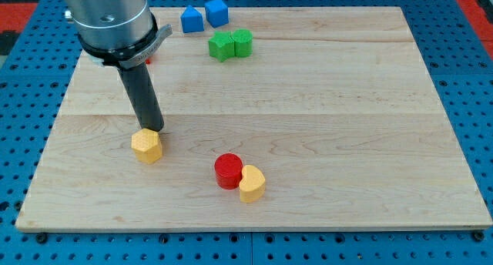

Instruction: Move the yellow hexagon slightly closer to yellow heart

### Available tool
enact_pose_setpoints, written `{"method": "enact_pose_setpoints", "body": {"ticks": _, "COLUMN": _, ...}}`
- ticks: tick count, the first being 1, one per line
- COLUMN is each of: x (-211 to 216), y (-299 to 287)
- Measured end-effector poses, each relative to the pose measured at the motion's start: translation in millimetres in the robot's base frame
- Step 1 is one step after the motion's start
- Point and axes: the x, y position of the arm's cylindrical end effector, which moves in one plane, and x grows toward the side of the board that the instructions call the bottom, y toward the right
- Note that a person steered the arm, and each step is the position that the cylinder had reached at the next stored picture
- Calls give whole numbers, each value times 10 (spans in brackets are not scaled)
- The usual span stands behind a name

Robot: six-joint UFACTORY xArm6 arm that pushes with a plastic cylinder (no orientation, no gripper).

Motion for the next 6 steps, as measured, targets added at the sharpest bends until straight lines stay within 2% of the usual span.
{"method": "enact_pose_setpoints", "body": {"ticks": 1, "x": 87, "y": -280}}
{"method": "enact_pose_setpoints", "body": {"ticks": 2, "x": 426, "y": -143}}
{"method": "enact_pose_setpoints", "body": {"ticks": 3, "x": 580, "y": 561}}
{"method": "enact_pose_setpoints", "body": {"ticks": 4, "x": 697, "y": 623}}
{"method": "enact_pose_setpoints", "body": {"ticks": 5, "x": 151, "y": -270}}
{"method": "enact_pose_setpoints", "body": {"ticks": 6, "x": 709, "y": -663}}
